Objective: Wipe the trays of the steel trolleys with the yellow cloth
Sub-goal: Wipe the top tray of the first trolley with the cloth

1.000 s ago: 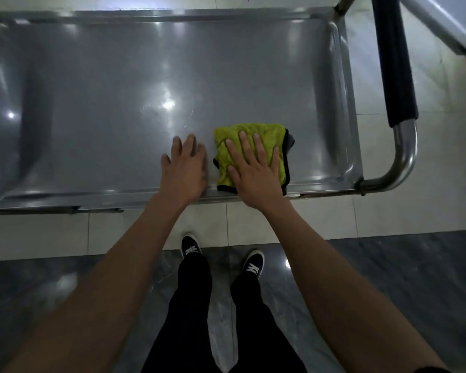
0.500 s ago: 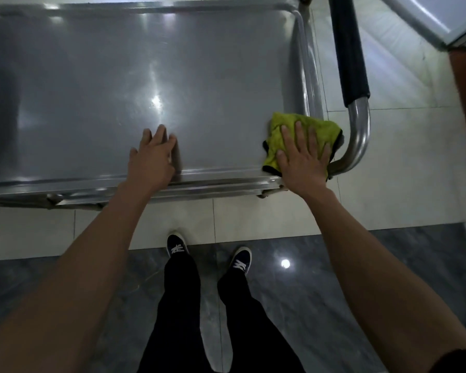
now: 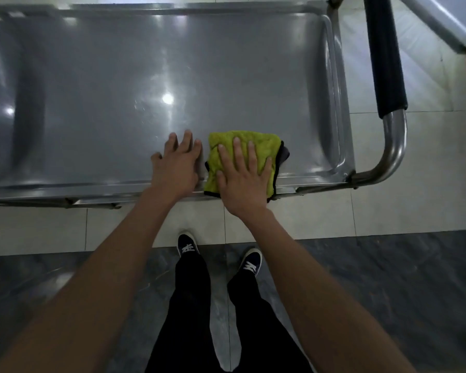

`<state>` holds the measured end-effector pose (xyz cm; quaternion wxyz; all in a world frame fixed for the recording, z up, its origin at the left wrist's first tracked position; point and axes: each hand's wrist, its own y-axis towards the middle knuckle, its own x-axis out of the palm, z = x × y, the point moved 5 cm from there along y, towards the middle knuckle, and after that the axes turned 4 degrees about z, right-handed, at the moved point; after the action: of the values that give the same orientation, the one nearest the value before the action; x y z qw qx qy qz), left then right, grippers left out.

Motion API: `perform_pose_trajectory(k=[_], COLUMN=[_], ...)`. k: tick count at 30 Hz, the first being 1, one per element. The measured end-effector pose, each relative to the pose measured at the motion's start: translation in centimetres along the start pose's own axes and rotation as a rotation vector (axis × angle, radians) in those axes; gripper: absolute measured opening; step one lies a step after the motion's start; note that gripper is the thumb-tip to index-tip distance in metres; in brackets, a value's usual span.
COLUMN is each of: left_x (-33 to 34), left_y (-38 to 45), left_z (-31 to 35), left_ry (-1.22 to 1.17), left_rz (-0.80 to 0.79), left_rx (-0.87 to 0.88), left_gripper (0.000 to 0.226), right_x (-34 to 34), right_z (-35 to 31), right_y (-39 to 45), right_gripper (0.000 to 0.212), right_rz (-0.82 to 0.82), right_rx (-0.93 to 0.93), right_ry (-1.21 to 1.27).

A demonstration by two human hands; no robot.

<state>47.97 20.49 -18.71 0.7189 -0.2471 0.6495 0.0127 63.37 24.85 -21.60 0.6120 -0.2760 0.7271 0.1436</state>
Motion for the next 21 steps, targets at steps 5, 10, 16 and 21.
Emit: perform_pose_trajectory(k=[5,10,16,21], left_x=[-0.3,-0.9,-2.2,-4.0], left_y=[-0.2,0.2,1.4,5.6], left_z=[-0.4,-0.6,0.3,5.8], left_ry=[-0.013,-0.084,-0.047,-0.020], left_rz=[0.015,0.028,0.072,0.046], left_rx=[0.042,0.067,0.073,0.151], left_gripper=[0.075,0.059,0.045,0.052], right_x=[-0.7,-1.7,-3.5,-4.4], right_z=[2.5,6.0,12.6,15.3], right_y=[0.2,0.6,-0.2,0.6], right_gripper=[0.058,0.060,0.061,0.062], right_rz=[0.049,0.052,0.046,0.028], right_rx=[0.044,0.259,0.479,0.402], right_ry=[-0.010,0.009,0.032,0.003])
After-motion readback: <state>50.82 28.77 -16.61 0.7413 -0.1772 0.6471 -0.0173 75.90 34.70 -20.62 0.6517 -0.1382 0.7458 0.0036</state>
